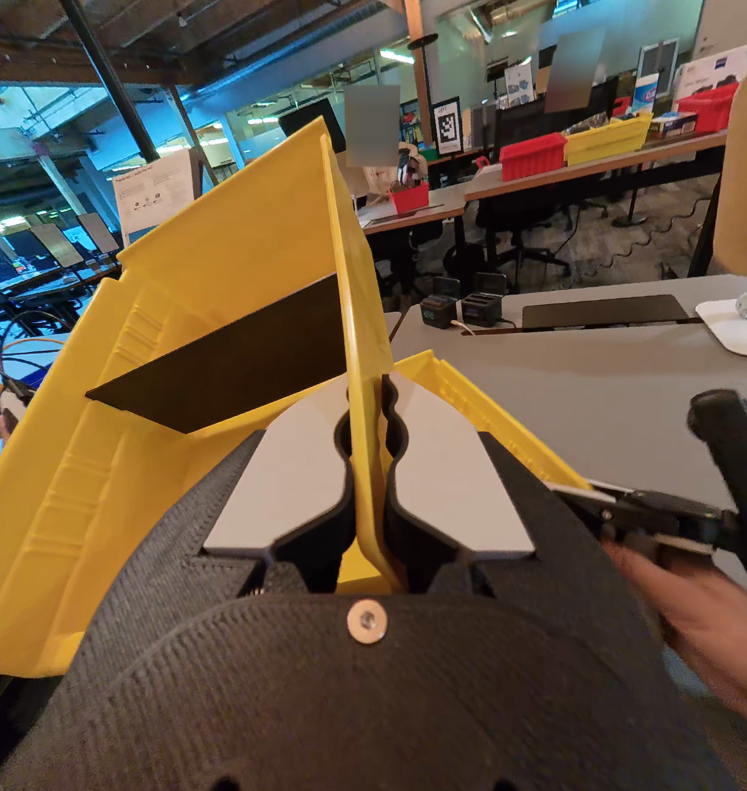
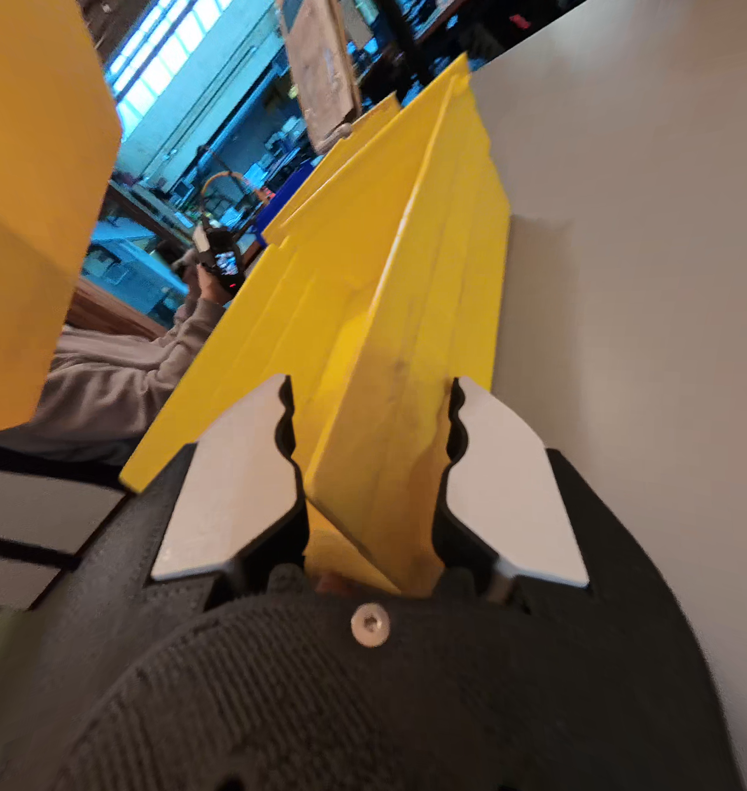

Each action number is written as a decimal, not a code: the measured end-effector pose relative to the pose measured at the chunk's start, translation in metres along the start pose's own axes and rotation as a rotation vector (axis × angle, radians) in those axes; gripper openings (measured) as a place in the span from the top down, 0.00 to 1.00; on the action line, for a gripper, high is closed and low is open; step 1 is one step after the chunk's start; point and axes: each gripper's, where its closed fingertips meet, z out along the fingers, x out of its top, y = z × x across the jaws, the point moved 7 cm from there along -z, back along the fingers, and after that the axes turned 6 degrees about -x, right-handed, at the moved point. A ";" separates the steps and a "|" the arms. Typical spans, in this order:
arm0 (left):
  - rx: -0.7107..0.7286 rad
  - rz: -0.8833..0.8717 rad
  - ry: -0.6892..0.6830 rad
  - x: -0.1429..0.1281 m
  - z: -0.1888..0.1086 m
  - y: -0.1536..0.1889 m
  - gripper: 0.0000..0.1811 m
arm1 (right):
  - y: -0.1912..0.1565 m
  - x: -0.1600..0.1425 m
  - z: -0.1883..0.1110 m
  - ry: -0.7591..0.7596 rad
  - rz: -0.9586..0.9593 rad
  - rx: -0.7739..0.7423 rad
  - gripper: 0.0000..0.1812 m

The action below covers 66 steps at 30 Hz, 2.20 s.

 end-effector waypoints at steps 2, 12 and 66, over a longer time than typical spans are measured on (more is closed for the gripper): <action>-0.008 -0.002 0.010 0.001 0.000 0.001 0.96 | -0.016 -0.007 -0.003 -0.017 -0.027 0.121 0.54; -0.352 -0.038 0.081 0.025 0.007 0.081 0.96 | 0.027 0.021 -0.211 0.144 -0.307 0.425 0.46; -1.000 0.042 -0.059 -0.032 0.108 0.401 0.62 | 0.165 0.034 -0.499 0.331 -0.443 -0.399 0.46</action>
